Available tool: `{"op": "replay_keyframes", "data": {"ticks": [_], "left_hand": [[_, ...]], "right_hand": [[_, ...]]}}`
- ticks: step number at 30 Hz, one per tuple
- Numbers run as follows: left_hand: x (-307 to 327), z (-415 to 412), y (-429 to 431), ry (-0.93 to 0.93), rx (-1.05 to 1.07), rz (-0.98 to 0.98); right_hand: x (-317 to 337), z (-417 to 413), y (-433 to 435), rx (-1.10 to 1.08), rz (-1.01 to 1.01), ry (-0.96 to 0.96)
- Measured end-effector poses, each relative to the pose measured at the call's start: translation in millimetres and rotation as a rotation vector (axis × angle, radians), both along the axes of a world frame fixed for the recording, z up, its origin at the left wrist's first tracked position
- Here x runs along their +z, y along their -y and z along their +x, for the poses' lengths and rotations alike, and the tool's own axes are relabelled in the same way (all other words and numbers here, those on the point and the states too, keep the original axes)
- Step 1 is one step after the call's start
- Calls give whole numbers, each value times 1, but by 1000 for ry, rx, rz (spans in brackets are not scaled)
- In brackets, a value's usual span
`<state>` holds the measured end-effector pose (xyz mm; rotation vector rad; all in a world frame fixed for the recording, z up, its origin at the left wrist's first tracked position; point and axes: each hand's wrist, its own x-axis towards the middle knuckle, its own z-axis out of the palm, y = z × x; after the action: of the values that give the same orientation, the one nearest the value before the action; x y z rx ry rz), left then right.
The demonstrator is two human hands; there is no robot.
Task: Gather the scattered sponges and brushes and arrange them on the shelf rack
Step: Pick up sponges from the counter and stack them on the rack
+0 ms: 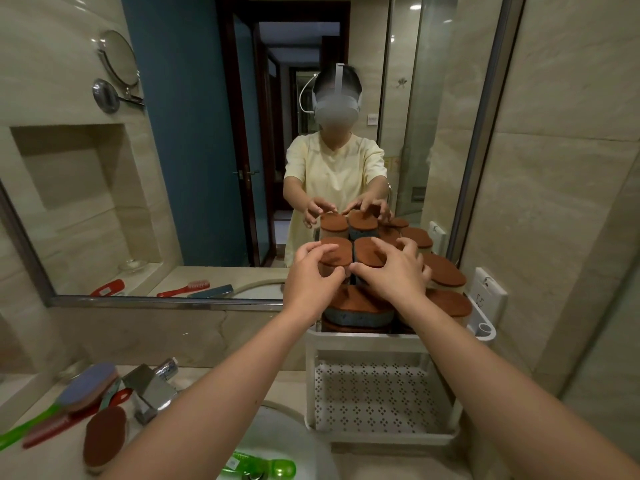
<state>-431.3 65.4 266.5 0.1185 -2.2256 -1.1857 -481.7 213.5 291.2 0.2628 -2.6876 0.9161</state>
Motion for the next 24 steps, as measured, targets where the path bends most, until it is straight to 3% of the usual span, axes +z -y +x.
{"op": "replay_keyframes", "data": {"ticks": [10,14,24], "left_hand": [[-3,51,26,-168,36,256],[-12,81,55,-173,92,285],[-51,160,163,-110,314,316]], "right_hand": [[8,52,44,349,-343,-200],[5,79,81,494,-436,-171],[-47,140,197,639,-447,-6]]}}
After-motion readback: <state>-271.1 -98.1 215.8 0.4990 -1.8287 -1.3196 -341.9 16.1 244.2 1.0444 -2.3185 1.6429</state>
